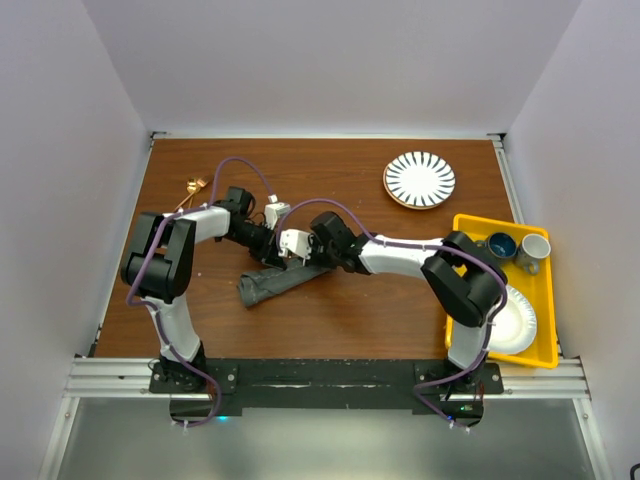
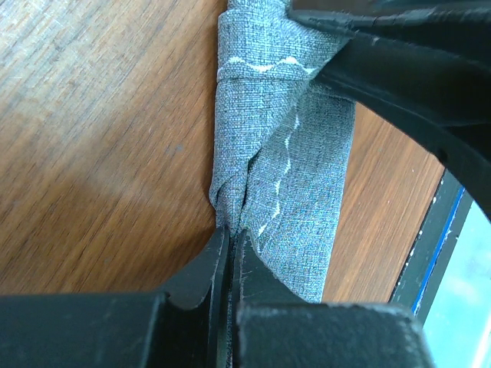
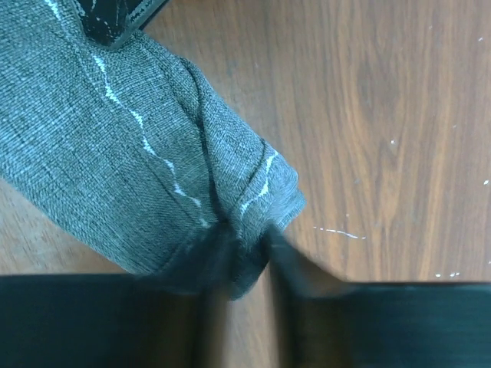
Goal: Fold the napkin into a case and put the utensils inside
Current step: Stuff the top corner of the smaller-rectangle-folded napkin into the folded napkin.
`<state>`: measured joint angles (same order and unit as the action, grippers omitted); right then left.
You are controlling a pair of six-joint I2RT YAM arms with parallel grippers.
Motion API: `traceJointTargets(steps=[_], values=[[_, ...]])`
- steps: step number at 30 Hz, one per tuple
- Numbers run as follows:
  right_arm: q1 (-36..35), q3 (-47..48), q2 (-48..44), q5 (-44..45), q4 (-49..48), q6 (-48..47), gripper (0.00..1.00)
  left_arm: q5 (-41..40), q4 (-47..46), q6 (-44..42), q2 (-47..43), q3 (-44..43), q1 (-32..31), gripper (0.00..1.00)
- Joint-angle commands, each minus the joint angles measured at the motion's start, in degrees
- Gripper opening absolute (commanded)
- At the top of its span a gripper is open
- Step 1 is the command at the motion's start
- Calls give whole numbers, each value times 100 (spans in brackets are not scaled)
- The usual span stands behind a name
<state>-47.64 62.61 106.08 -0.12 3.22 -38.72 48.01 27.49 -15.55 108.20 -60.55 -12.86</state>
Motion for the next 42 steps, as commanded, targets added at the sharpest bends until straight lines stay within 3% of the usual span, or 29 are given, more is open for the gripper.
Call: traceJointTargets(steps=[1, 8, 13, 17, 18, 23, 27, 31, 36, 42], values=[[-61, -117, -17, 188, 20, -66, 2, -345, 3, -150, 140, 70, 3, 0], [-246, 66, -386, 30, 1012, 452, 0, -336, -129, 34, 184, 0, 12, 0], [-290, 427, -62, -725, 2109, 1234, 0, -353, -182, 35, 219, 26, 12, 0], [-141, 804, 27, -972, 2454, 1630, 22, -362, -165, -88, 219, 61, 12, 0], [-45, 892, -43, -1033, 2551, 1744, 33, -354, -156, -123, 219, 70, 12, 0], [395, 1402, -219, -1481, 3131, 1921, 54, -336, -147, -264, 228, 53, 12, 0], [712, 1807, -299, -1833, 3106, 2288, 54, -336, -94, -404, 245, 35, 12, 0], [721, 2027, -141, -2500, 2659, 3070, 47, -310, -86, -405, 263, 9, 12, 0], [580, 1905, 176, -3063, 2132, 4220, 42, -336, -77, -422, 254, 9, 12, 0], [387, 1527, 544, -3073, 1569, 4820, 40, -371, -77, -440, 342, -62, 12, 0]])
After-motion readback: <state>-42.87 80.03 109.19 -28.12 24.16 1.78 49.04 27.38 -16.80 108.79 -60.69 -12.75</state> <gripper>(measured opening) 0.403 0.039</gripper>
